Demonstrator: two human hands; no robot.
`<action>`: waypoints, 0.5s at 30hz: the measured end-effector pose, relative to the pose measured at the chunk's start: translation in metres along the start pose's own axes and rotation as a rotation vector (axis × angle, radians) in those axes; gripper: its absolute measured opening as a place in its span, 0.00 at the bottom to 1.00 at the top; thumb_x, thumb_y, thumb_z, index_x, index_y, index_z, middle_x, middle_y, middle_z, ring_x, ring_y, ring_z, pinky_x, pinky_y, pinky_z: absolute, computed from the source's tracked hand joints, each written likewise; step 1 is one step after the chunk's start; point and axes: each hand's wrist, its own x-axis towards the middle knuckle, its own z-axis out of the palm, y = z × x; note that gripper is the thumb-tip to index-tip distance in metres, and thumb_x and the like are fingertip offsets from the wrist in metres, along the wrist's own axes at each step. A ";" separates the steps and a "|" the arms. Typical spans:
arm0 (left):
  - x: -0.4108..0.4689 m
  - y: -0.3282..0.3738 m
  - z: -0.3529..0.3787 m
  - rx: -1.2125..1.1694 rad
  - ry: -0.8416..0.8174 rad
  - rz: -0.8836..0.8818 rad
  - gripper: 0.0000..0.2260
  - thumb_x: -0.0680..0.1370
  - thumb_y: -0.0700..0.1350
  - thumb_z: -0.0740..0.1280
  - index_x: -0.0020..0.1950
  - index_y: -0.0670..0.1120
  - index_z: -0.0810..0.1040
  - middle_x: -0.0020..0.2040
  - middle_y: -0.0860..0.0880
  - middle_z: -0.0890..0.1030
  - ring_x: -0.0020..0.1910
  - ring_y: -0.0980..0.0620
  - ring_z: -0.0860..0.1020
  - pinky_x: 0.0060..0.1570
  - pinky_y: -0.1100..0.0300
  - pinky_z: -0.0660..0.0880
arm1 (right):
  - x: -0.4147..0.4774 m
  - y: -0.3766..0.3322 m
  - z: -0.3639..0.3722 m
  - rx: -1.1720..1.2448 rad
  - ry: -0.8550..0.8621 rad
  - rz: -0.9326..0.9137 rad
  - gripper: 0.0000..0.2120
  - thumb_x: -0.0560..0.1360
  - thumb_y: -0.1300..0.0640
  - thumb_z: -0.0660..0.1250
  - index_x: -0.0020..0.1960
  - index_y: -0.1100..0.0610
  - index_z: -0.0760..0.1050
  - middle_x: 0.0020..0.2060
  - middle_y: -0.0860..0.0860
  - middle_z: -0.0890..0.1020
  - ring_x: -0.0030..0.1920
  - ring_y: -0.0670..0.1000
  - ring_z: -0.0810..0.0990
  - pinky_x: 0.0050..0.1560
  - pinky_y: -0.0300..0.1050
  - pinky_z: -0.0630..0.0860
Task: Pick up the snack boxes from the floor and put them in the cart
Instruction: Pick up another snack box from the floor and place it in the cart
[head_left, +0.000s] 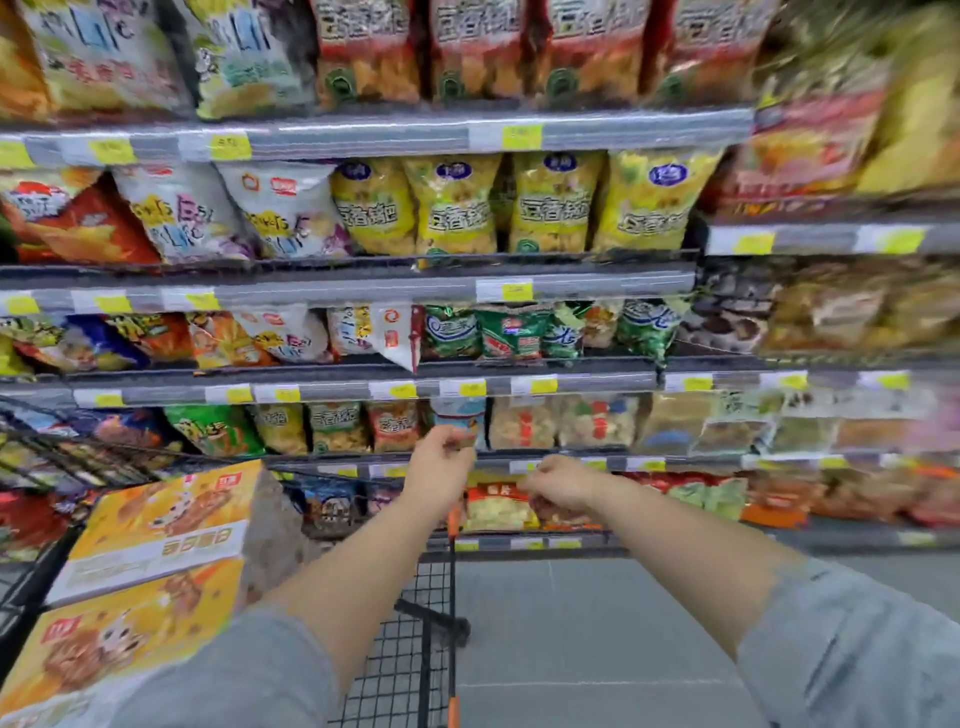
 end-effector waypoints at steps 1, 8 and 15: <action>-0.002 0.009 0.023 -0.001 -0.030 0.004 0.13 0.80 0.40 0.61 0.64 0.44 0.74 0.48 0.52 0.74 0.35 0.58 0.72 0.28 0.70 0.71 | -0.005 0.018 -0.015 0.017 0.022 0.003 0.09 0.77 0.52 0.63 0.46 0.59 0.74 0.36 0.53 0.78 0.28 0.46 0.74 0.29 0.37 0.67; -0.012 0.056 0.169 -0.031 -0.182 0.030 0.11 0.78 0.39 0.63 0.60 0.44 0.76 0.57 0.46 0.77 0.52 0.48 0.77 0.52 0.59 0.73 | -0.032 0.129 -0.106 0.049 0.184 0.059 0.14 0.76 0.53 0.66 0.34 0.57 0.70 0.30 0.54 0.74 0.33 0.52 0.73 0.37 0.45 0.69; -0.020 0.102 0.273 -0.010 -0.349 0.091 0.11 0.79 0.38 0.63 0.61 0.42 0.76 0.54 0.49 0.76 0.46 0.50 0.74 0.43 0.62 0.72 | -0.065 0.209 -0.183 0.109 0.301 0.206 0.09 0.77 0.53 0.62 0.41 0.56 0.69 0.38 0.55 0.76 0.39 0.53 0.75 0.34 0.41 0.68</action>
